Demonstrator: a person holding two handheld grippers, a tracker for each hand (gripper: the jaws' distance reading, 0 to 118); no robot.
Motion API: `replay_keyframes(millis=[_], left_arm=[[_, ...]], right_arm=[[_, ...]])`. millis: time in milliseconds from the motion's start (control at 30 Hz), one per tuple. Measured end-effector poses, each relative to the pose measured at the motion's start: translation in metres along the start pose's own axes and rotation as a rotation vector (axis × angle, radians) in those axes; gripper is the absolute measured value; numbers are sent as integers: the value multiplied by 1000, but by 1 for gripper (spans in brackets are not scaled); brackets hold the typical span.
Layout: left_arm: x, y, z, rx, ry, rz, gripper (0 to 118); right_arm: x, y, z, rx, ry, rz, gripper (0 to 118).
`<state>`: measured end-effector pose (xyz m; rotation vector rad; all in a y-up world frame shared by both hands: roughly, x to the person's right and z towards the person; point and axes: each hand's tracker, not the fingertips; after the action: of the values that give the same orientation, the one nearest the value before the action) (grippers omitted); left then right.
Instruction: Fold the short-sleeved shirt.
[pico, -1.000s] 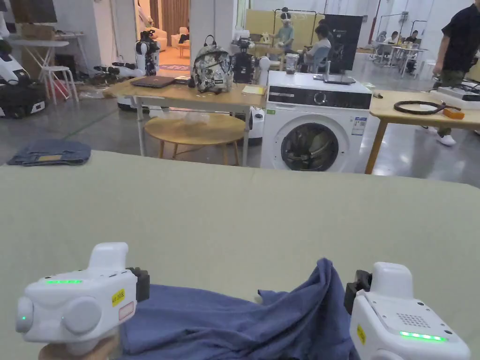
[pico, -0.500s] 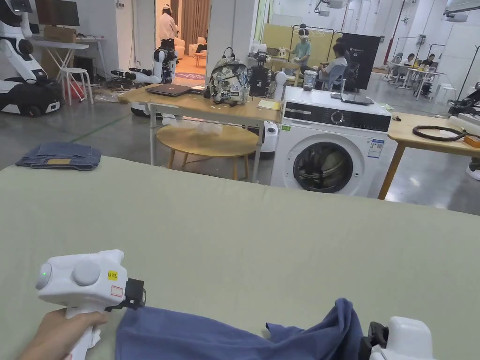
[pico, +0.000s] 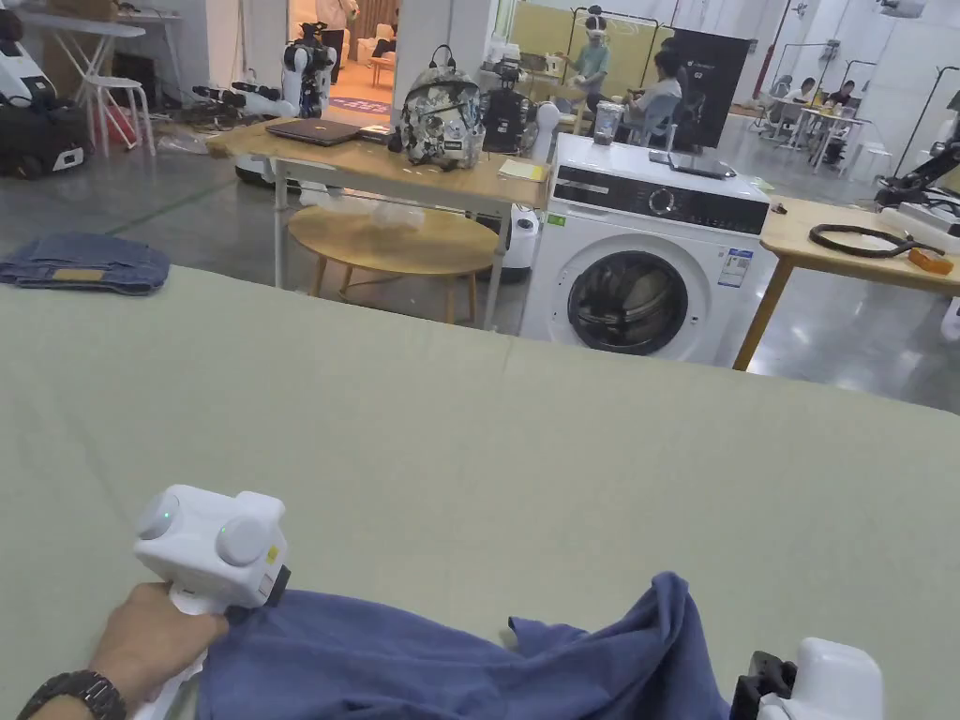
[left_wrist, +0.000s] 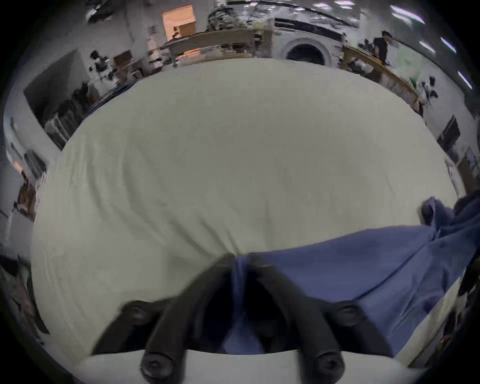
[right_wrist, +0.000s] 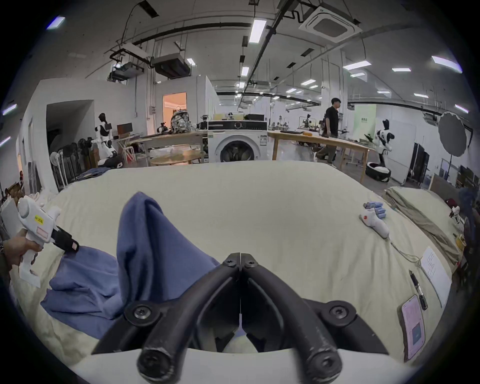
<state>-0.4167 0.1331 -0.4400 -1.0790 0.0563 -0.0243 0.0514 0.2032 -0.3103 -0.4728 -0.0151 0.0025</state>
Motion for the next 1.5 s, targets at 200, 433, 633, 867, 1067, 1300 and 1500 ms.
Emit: replay_keyframes(millis=[200,433,633,867,1067,1300,1500], left_arm=[[-1,-20,35,75,-73,23,0],[-22,-58,97,218,-134,154,0],[-24,-84,115,236,-143,157,0],[-20,-97,115,209,-138,157,0],[-22,-90,108,207,-144,157,0],[-23,-82,135,274,-136,171,0],[-35,-63,180,388,-124,190,0]], right_arm=[[21,10,-4,-70,4,-17,2],[51,10,-53,-351,53,-54,70],[58,-9,-101,-514,70,-77,59],[39,-26,-109,-589,145,-101,9],[35,-24,-96,-560,122,-76,7],[54,1,-52,-373,77,-42,6],[71,57,-15,-195,18,3,6]])
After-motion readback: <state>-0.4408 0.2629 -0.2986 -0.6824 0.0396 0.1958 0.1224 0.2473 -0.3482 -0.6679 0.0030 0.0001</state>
